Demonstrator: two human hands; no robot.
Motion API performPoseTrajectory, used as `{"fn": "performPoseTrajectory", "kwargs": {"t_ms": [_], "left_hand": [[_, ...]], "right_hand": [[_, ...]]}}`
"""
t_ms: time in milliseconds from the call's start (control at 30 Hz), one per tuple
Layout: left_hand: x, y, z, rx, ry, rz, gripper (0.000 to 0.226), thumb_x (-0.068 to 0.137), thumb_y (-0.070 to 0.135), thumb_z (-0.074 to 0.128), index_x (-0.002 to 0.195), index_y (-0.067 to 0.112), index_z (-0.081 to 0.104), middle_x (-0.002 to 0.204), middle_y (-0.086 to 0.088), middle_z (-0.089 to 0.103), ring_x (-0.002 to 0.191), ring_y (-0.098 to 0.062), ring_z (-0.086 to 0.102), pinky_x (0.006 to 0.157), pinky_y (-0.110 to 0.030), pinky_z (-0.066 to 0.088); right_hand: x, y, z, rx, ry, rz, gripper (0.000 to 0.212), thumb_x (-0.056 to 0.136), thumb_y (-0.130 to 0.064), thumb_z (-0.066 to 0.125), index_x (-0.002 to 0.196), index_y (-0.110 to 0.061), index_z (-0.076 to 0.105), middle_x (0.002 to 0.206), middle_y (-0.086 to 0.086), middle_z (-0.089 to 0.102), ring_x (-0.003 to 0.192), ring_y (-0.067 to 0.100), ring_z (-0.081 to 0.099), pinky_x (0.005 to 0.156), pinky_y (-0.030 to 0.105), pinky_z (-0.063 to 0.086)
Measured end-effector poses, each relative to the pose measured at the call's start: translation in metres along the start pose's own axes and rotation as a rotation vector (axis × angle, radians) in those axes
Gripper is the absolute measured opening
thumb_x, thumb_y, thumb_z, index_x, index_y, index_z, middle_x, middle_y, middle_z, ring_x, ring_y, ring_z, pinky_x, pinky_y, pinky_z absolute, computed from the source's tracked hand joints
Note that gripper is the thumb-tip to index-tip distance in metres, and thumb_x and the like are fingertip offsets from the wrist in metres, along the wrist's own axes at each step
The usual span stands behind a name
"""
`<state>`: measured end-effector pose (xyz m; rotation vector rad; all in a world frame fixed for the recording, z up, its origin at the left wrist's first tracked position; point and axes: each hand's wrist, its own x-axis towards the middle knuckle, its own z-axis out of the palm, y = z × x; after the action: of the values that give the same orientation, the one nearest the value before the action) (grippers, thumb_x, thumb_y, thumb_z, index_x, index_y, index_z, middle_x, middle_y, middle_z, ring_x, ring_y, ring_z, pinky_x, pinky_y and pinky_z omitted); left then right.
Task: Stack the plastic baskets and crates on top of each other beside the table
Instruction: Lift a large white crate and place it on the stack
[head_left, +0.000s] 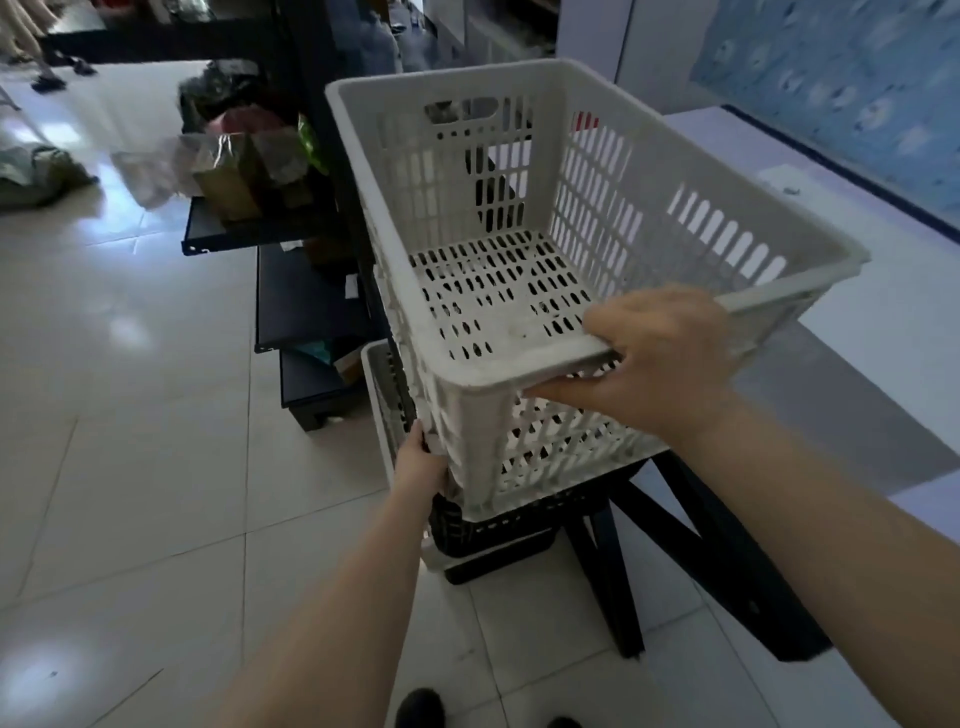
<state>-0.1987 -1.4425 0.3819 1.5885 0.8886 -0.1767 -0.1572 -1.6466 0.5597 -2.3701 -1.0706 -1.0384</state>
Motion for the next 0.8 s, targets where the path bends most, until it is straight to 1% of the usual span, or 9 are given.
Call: {"fn": "performPoseTrajectory", "kwargs": {"t_ms": [67, 167, 233, 333, 400, 467, 533, 633, 800], "left_hand": [[-0.004, 0.001, -0.002, -0.013, 0.073, -0.008, 0.065, 0.090, -0.001, 0.047, 0.149, 0.020, 0.029, 0.145, -0.012, 0.046, 0.121, -0.038, 0.053, 0.076, -0.041, 0.053], [0.001, 0.002, -0.012, -0.117, 0.137, -0.091, 0.048, 0.095, 0.007, 0.043, 0.142, 0.012, 0.041, 0.141, -0.014, 0.052, 0.119, -0.040, 0.055, 0.080, -0.044, 0.053], [0.004, 0.001, -0.021, -0.088, 0.131, -0.097, 0.046, 0.094, 0.009, 0.043, 0.139, 0.011, 0.045, 0.130, -0.015, 0.060, 0.102, -0.039, 0.062, 0.080, -0.045, 0.054], [-0.002, -0.002, -0.028, -0.036, 0.120, -0.066, 0.042, 0.093, 0.005, 0.040, 0.133, 0.013, 0.050, 0.098, -0.012, 0.064, 0.075, -0.029, 0.060, 0.083, -0.049, 0.055], [-0.007, -0.007, -0.030, -0.011, 0.120, -0.081, 0.043, 0.093, -0.002, 0.037, 0.130, 0.015, 0.051, 0.082, -0.009, 0.061, 0.064, -0.022, 0.055, 0.070, -0.041, 0.055], [-0.011, -0.009, -0.028, -0.030, 0.112, -0.103, 0.048, 0.091, -0.006, 0.041, 0.133, 0.018, 0.048, 0.075, -0.008, 0.060, 0.060, -0.020, 0.055, 0.063, -0.036, 0.054], [-0.011, -0.011, -0.025, -0.033, 0.098, -0.105, 0.050, 0.089, -0.006, 0.047, 0.135, 0.014, 0.046, 0.078, -0.011, 0.063, 0.061, -0.021, 0.058, 0.069, -0.041, 0.056], [-0.015, -0.010, -0.020, -0.030, 0.099, -0.100, 0.061, 0.087, -0.006, 0.054, 0.143, 0.013, 0.038, 0.101, -0.015, 0.064, 0.077, -0.028, 0.061, 0.077, -0.043, 0.056], [-0.024, -0.003, -0.009, 0.027, 0.089, -0.108, 0.072, 0.083, -0.003, 0.064, 0.145, 0.015, 0.033, 0.133, -0.018, 0.054, 0.102, -0.036, 0.062, 0.082, -0.047, 0.057]], "right_hand": [[0.013, -0.010, 0.005, 0.017, 0.042, -0.049, 0.060, 0.065, -0.076, 0.054, 0.044, -0.020, 0.048, 0.037, -0.008, 0.042, 0.034, 0.009, 0.035, 0.048, 0.013, 0.031], [0.030, -0.024, 0.014, 0.023, 0.071, -0.076, 0.056, 0.063, -0.077, 0.053, 0.047, -0.026, 0.038, 0.042, -0.013, 0.031, 0.035, 0.008, 0.032, 0.046, 0.013, 0.029], [0.037, -0.031, 0.020, 0.007, 0.057, -0.069, 0.059, 0.062, -0.080, 0.050, 0.046, -0.025, 0.039, 0.043, -0.013, 0.031, 0.035, 0.009, 0.034, 0.047, 0.014, 0.029], [0.046, -0.039, 0.025, -0.006, 0.032, -0.062, 0.063, 0.062, -0.082, 0.047, 0.046, -0.021, 0.045, 0.044, -0.013, 0.031, 0.036, 0.009, 0.035, 0.050, 0.015, 0.025], [0.047, -0.040, 0.026, 0.002, 0.041, -0.067, 0.061, 0.062, -0.082, 0.048, 0.047, -0.023, 0.042, 0.044, -0.013, 0.032, 0.036, 0.009, 0.036, 0.051, 0.016, 0.025], [0.044, -0.037, 0.026, 0.001, 0.066, -0.074, 0.059, 0.063, -0.081, 0.049, 0.049, -0.025, 0.041, 0.044, -0.012, 0.036, 0.039, 0.008, 0.035, 0.054, 0.018, 0.025], [0.037, -0.033, 0.024, -0.008, 0.091, -0.074, 0.059, 0.064, -0.080, 0.051, 0.050, -0.022, 0.049, 0.045, -0.012, 0.041, 0.043, 0.008, 0.032, 0.058, 0.019, 0.027], [0.026, -0.026, 0.019, -0.032, 0.099, -0.059, 0.060, 0.067, -0.078, 0.051, 0.053, -0.020, 0.052, 0.046, -0.008, 0.049, 0.046, 0.008, 0.032, 0.059, 0.022, 0.031], [-0.002, -0.007, 0.005, -0.087, 0.084, -0.001, 0.060, 0.070, -0.075, 0.052, 0.057, -0.018, 0.057, 0.051, -0.002, 0.057, 0.048, 0.016, 0.052, 0.060, 0.027, 0.041]]}}
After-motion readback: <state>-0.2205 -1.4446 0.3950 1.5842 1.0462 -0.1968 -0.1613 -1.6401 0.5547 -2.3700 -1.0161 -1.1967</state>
